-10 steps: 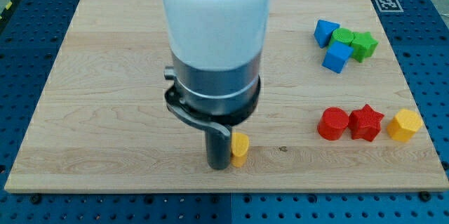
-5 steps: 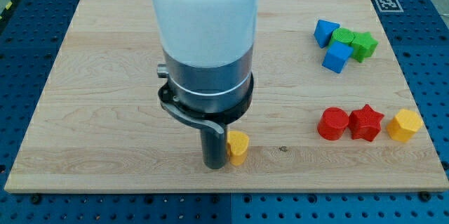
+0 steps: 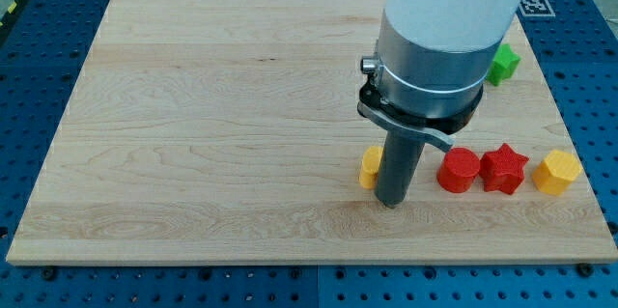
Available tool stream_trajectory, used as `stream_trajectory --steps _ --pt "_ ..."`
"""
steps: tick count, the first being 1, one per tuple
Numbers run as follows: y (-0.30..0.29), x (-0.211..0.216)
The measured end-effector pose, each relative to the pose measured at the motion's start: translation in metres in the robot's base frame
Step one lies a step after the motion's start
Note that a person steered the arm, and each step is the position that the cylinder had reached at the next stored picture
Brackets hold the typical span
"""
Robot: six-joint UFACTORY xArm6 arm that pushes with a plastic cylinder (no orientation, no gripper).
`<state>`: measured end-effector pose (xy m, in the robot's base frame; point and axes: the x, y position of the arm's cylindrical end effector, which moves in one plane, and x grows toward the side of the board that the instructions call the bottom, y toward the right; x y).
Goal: Place the yellow heart close to the red circle
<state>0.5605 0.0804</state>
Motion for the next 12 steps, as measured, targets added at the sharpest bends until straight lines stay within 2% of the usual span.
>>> stream_trajectory --steps 2,3,5,9,11,12 --pt "-0.007 0.0" --pt "-0.028 0.0" --pt "-0.066 -0.025" --pt "-0.044 -0.014" --pt "-0.056 -0.027" --pt "-0.037 -0.027"
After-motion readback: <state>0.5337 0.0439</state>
